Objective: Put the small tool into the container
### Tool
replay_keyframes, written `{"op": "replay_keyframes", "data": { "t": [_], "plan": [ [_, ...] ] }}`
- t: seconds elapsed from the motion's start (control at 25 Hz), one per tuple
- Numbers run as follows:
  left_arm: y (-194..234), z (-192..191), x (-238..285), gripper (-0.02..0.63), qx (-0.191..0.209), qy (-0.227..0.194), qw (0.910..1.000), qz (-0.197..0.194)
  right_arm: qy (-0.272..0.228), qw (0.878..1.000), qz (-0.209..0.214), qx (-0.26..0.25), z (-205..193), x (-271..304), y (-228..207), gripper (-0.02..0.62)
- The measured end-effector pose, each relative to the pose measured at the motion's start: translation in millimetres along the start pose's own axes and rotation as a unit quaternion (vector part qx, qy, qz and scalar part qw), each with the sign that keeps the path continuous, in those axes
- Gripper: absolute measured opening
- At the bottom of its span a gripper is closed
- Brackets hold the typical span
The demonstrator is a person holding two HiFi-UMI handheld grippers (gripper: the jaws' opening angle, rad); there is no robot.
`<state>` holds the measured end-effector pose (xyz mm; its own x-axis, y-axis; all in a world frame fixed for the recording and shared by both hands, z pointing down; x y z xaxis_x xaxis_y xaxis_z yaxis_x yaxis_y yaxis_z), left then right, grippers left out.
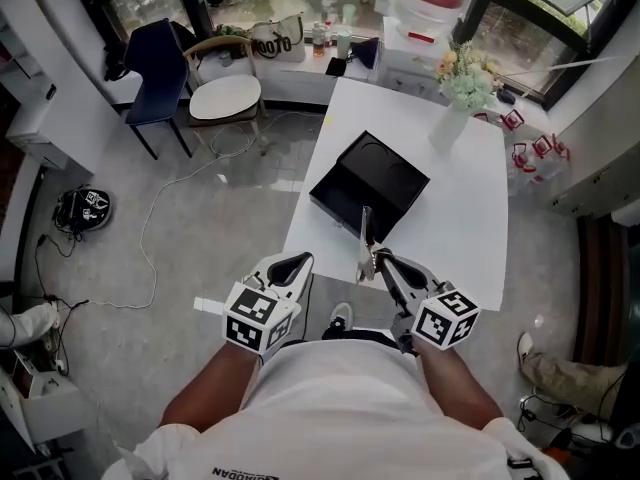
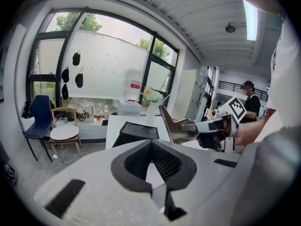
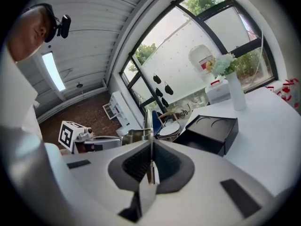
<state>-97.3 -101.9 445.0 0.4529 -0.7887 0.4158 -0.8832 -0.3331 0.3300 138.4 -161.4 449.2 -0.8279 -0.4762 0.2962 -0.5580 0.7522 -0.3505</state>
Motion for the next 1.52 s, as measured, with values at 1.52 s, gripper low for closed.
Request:
{"op": "replay_keyframes", "data": {
  "t": [1.52],
  "plan": [
    [102, 77, 77, 0.009, 0.046, 0.051, 0.9942, -0.083, -0.027, 0.992, -0.115, 0.031, 30, 86, -43, 0.011]
  ]
}}
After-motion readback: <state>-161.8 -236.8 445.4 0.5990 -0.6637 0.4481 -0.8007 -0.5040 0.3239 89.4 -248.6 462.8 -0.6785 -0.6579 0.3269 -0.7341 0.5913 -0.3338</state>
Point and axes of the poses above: the fingertips, and each gripper's own axes: x forward along the fingers, y to its left, z out of its top, the point moved 8 cm from there along -x, backward along the fingers, and after that the axes turned 9 degrees about -x, right-handed, at the moved point
